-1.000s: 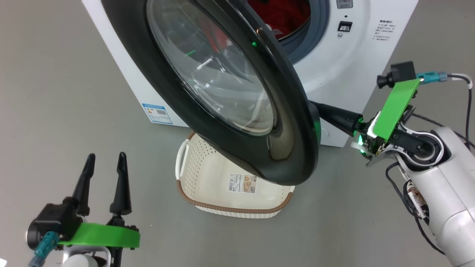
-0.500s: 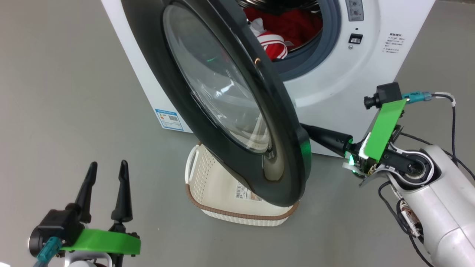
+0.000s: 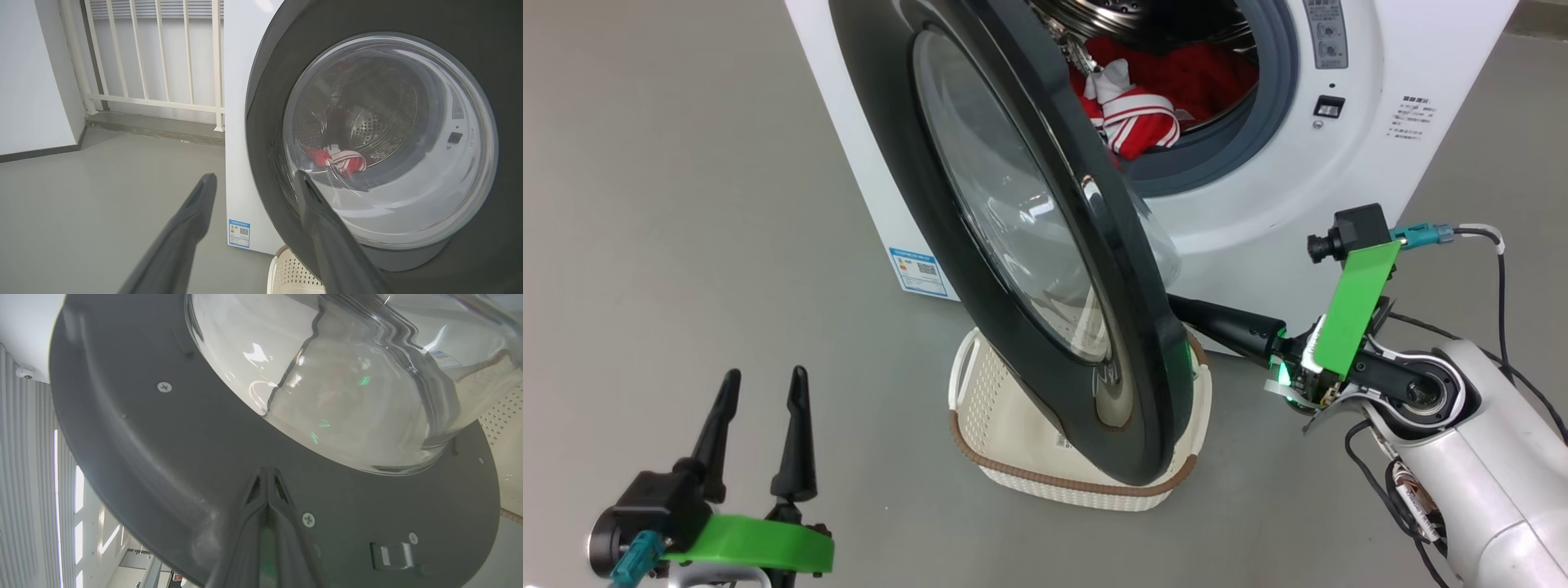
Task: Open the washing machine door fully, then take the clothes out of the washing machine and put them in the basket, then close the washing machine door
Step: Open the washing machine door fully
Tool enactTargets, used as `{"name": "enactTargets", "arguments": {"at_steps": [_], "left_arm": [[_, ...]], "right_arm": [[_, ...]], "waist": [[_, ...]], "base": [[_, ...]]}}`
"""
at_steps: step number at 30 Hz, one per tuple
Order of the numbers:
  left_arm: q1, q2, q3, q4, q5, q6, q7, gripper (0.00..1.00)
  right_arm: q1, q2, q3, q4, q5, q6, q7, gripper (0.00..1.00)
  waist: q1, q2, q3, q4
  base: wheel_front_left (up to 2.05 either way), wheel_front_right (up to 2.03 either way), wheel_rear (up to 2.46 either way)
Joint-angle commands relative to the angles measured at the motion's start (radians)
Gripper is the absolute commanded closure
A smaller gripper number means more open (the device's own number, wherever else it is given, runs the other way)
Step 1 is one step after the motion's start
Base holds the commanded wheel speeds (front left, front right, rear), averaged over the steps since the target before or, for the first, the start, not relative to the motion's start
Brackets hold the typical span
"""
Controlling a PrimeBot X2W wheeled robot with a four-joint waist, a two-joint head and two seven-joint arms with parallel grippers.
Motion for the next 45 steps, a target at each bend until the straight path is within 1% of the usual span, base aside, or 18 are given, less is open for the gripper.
{"name": "enactTargets", "arguments": {"at_steps": [1,20,34,45], "left_arm": [[-0.007,0.02,0.033,-0.02,0.009,-0.002,-0.008,0.0],[-0.005,0.02,0.032,-0.014,0.007,-0.003,-0.008,0.0],[0.003,0.02,0.028,-0.017,0.009,-0.003,-0.008,0.0],[0.002,0.02,0.026,-0.016,0.005,-0.003,-0.008,0.0]], "right_arm": [[0.021,0.019,0.018,-0.033,0.007,0.002,0.007,1.0],[0.031,0.083,0.069,-0.063,0.011,0.002,0.023,1.0],[0.023,0.137,0.086,-0.051,0.015,0.002,0.029,1.0],[0.01,0.186,0.103,-0.032,0.008,0.002,0.039,1.0]], "waist": [[0.0,0.0,-0.001,0.002],[0.0,0.0,-0.011,0.06],[0.0,0.0,-0.02,0.118],[0.0,0.0,-0.012,0.138]], "base": [[0.0,0.0,0.0],[0.0,0.0,0.0],[0.0,0.0,0.0],[0.0,0.0,0.0]]}}
